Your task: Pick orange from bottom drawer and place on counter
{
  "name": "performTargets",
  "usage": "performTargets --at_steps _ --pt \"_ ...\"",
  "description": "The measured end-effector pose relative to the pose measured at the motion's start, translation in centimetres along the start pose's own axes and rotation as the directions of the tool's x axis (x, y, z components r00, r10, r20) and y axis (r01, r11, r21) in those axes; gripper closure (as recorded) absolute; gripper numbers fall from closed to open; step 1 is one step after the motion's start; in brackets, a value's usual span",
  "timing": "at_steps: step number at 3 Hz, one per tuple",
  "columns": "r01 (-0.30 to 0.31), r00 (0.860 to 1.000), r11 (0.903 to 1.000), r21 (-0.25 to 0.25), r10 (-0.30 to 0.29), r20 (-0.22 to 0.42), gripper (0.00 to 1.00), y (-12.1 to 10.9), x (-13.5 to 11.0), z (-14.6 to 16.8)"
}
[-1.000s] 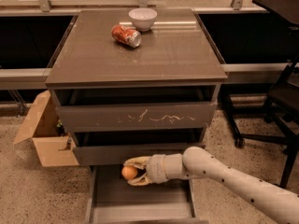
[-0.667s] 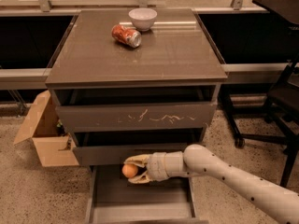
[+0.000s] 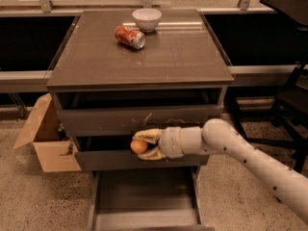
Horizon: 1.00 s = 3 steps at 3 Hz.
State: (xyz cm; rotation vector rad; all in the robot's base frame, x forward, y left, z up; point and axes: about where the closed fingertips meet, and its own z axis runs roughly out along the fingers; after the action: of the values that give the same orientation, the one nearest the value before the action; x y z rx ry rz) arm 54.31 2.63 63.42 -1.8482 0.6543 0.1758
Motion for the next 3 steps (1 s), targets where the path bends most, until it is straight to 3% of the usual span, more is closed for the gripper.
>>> performTargets --at_steps 2,3 --pt "0.111 0.994 0.9922 0.056 -0.111 -0.017 1.00 -8.3 1.5 -5.4" --pt "0.112 0.994 0.9921 0.057 -0.111 -0.018 1.00 -8.4 1.5 -5.4"
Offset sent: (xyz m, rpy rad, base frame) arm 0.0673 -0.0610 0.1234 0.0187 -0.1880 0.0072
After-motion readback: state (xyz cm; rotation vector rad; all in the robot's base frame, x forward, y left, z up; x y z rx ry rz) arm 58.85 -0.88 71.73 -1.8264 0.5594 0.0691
